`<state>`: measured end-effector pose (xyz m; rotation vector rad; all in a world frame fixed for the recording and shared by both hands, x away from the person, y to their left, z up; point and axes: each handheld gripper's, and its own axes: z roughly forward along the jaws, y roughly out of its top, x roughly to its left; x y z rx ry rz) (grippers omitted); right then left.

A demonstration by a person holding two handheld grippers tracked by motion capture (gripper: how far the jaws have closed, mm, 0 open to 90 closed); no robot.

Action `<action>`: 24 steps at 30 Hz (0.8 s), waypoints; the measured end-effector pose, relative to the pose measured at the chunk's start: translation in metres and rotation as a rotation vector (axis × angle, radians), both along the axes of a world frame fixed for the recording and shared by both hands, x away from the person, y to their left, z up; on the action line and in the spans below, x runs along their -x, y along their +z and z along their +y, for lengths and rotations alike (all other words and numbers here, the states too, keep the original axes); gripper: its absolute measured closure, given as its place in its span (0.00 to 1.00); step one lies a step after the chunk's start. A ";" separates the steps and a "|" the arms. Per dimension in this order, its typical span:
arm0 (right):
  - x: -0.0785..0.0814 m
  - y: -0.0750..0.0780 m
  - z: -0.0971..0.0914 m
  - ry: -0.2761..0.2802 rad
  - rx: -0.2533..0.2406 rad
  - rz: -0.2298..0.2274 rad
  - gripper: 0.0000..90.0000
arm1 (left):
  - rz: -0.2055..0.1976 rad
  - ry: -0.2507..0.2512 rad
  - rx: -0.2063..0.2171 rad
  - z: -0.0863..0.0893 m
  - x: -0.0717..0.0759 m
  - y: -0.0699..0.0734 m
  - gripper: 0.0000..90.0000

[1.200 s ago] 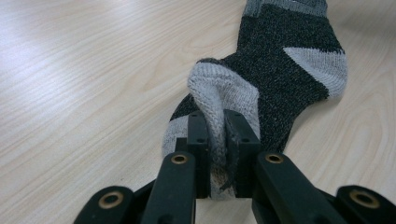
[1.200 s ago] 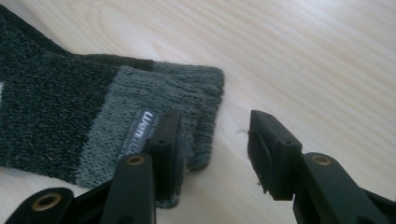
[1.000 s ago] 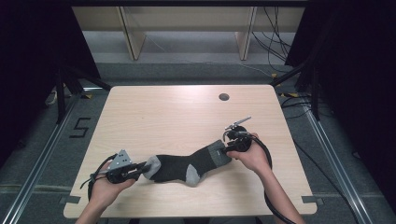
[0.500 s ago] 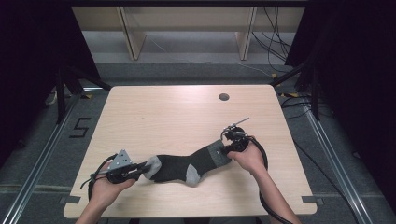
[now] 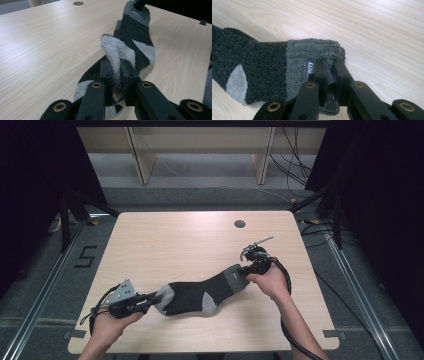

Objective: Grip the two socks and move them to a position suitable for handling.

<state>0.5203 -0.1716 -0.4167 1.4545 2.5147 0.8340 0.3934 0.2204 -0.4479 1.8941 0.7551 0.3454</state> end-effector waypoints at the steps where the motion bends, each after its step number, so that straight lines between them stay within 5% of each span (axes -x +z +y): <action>1: -0.001 0.001 0.001 -0.011 -0.003 0.005 0.93 | 0.002 0.002 -0.001 0.000 0.000 0.000 0.91; 12: -0.014 -0.014 0.004 -0.012 0.044 0.021 0.90 | 0.066 0.010 -0.007 -0.002 -0.010 -0.019 0.91; 19: -0.018 -0.032 0.009 -0.043 0.071 0.065 0.88 | 0.106 0.030 -0.048 0.000 -0.014 -0.032 0.90; 24: -0.021 -0.038 0.009 -0.020 0.089 0.037 0.87 | 0.124 0.046 -0.087 0.002 -0.017 -0.038 0.90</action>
